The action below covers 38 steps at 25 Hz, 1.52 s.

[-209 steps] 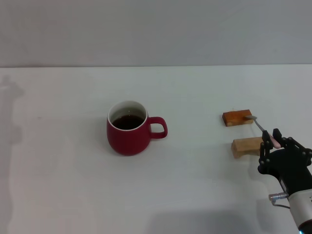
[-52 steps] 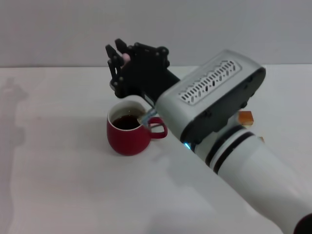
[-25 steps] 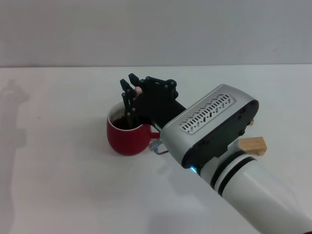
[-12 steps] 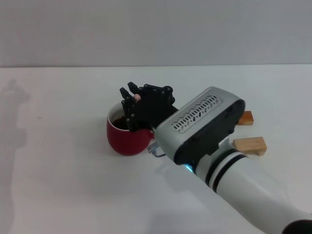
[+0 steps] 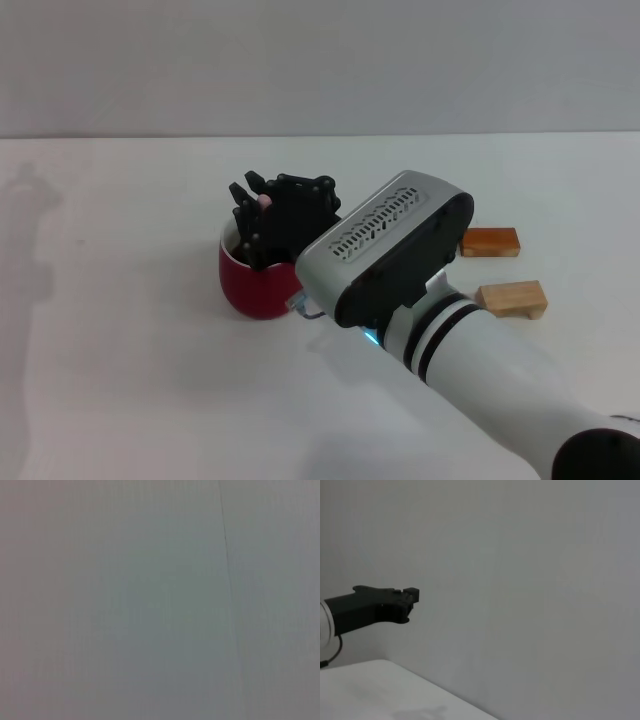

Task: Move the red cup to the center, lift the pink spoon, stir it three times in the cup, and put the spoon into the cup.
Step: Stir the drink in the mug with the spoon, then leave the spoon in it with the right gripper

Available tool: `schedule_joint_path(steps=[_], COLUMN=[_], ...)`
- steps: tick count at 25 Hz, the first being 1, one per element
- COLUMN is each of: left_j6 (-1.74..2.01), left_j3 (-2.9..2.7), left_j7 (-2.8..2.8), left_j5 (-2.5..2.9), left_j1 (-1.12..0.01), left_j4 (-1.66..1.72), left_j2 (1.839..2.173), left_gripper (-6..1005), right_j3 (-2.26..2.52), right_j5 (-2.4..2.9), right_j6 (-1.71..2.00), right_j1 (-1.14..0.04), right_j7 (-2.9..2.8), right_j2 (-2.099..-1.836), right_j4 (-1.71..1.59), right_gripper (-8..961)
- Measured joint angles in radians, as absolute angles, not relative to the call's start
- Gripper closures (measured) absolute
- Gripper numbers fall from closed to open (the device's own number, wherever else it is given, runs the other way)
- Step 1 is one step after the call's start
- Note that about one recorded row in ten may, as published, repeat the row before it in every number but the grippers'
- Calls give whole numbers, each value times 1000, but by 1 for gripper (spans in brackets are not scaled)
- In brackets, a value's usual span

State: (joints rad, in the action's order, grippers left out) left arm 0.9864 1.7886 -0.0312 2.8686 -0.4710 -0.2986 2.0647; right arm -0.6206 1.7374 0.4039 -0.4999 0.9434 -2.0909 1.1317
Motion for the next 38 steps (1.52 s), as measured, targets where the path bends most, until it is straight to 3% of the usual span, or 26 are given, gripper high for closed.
schedule_joint_path(steps=[21,38], left_j6=[985,985], left_j3=[1789,1789], left_j7=[-31,-31], left_j5=[2872,2870], left_j1=[-475,-473], left_j4=[-297,-298], left_j2=[2065,2063], left_gripper=[929,928], right_j3=[-617,-606], right_j5=[1737,1784], right_j6=[430,421], right_j1=[-576,-475], right_j7=[870,909], right_j2=[-2091,-2087], right_j4=[1051,1159], right_gripper=[821,821])
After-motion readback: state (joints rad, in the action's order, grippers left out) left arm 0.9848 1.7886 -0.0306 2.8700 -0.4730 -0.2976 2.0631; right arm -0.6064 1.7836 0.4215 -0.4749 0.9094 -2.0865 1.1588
